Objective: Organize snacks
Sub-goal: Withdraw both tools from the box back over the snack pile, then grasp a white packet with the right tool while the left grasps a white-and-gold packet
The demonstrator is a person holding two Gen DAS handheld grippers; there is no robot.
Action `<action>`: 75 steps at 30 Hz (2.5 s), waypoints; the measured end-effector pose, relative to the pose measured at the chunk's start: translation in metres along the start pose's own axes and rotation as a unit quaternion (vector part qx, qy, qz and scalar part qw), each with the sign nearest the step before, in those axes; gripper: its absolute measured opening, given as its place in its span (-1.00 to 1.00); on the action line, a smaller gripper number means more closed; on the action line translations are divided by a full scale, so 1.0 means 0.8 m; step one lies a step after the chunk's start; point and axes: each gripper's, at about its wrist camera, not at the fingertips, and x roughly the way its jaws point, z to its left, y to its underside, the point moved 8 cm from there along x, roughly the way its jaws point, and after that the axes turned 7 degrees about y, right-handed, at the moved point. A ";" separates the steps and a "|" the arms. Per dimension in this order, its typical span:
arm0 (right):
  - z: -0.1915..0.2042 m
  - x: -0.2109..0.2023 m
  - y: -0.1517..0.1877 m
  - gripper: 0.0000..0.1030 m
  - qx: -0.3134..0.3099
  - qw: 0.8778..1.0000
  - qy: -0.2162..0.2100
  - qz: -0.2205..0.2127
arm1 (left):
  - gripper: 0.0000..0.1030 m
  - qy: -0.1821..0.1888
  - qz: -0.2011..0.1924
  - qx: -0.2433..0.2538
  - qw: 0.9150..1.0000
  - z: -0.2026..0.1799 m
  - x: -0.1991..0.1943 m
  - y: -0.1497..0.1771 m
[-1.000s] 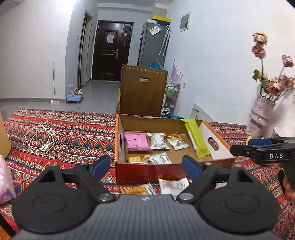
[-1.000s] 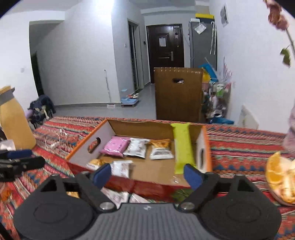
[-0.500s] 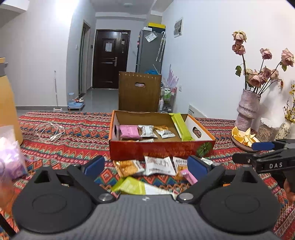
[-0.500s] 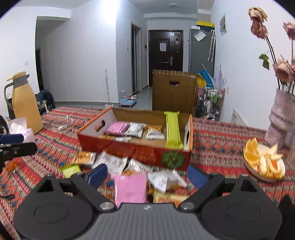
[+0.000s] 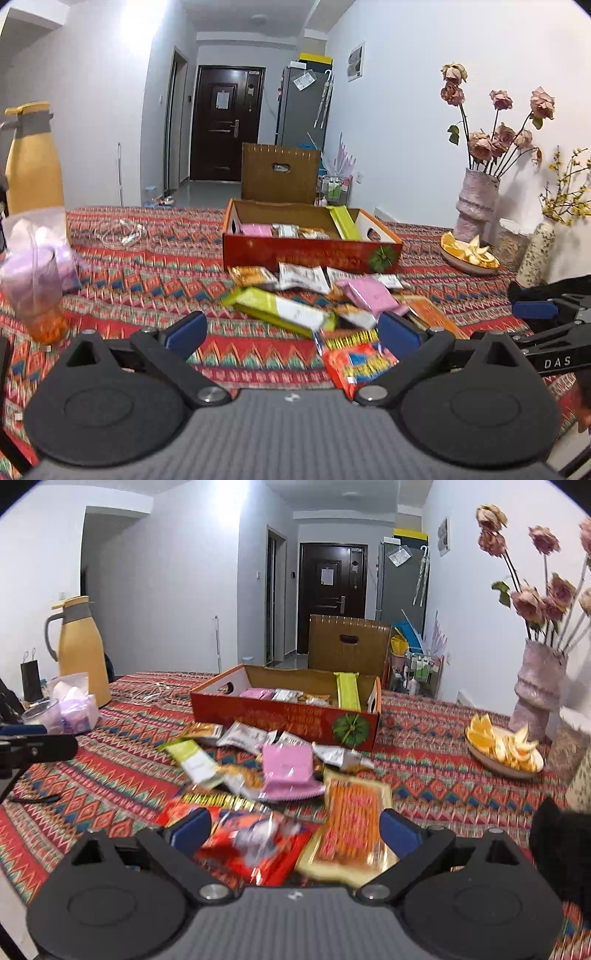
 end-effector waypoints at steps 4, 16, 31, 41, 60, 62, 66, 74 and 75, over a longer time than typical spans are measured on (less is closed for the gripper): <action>0.003 -0.026 0.029 0.90 0.011 1.000 0.000 -0.005 | 0.96 0.000 0.020 -0.019 1.000 -0.002 -0.008 0.028; 0.005 -0.025 0.056 0.90 0.025 1.000 0.004 0.001 | 0.96 -0.004 0.050 -0.035 0.998 0.006 0.009 0.047; -0.025 0.050 0.026 0.90 0.042 0.999 0.015 0.017 | 0.96 -0.002 0.073 -0.030 0.997 0.024 0.099 0.020; -0.053 0.128 -0.022 0.88 0.049 0.998 0.012 0.028 | 0.94 -0.024 0.068 -0.013 0.997 0.062 0.195 -0.031; -0.078 0.328 -0.067 0.49 0.136 0.984 -0.047 0.101 | 0.59 -0.022 0.154 -0.043 0.987 0.122 0.366 -0.034; -0.079 0.339 -0.065 0.49 0.142 0.983 -0.044 0.105 | 0.44 -0.029 0.145 -0.026 0.989 0.120 0.367 -0.032; -0.072 0.344 -0.063 0.43 0.107 0.989 -0.031 0.098 | 0.00 -0.029 0.136 -0.009 0.990 0.119 0.367 -0.031; -0.070 0.331 -0.051 0.08 0.028 0.996 0.014 0.087 | -0.36 -0.024 0.133 0.001 0.991 0.114 0.355 -0.027; -0.070 0.329 -0.051 0.01 0.028 0.996 0.015 0.088 | -0.41 -0.024 0.133 -0.001 0.991 0.114 0.352 -0.027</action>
